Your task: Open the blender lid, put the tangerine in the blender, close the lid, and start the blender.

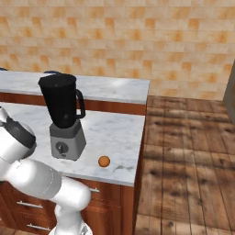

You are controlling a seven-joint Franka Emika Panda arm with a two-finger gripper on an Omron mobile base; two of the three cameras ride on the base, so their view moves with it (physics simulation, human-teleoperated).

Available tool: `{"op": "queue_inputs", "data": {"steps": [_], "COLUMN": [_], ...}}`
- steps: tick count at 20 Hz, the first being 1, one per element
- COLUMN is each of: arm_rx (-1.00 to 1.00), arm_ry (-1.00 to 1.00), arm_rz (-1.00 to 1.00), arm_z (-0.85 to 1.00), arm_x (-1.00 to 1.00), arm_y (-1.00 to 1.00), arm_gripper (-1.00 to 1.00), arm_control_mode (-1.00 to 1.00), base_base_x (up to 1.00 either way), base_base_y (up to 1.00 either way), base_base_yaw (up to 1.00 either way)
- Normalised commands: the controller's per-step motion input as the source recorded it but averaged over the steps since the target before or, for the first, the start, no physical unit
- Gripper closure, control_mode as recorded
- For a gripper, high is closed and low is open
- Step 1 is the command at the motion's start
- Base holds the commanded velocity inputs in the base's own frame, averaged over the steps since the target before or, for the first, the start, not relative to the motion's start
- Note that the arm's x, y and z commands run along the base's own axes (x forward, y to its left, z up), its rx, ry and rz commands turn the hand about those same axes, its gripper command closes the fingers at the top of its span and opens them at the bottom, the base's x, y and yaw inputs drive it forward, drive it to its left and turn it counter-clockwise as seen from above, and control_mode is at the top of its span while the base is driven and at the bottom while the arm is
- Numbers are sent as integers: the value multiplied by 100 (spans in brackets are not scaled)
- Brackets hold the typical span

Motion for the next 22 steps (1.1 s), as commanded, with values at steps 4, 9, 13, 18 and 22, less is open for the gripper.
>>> {"op": "queue_inputs", "data": {"steps": [4, 9, 13, 18, 22], "arm_rx": [0, 0, 0, 0, 0], "arm_ry": [0, -3, -13, -13, -8], "arm_rz": [-21, -16, -10, -4, 0], "arm_z": [-24, -20, -9, 0, 16], "arm_x": [42, 36, 4, 7, 0], "arm_y": [0, 9, 9, 0, 0], "arm_gripper": [100, -100, -100, -100, -100], "arm_control_mode": [-100, -100, -100, -100, -100], "base_base_x": [0, 0, 0, 0, 0], "base_base_y": [0, 0, 0, 0, 0], "base_base_yaw": [0, 0, 0, 0, 0]}}
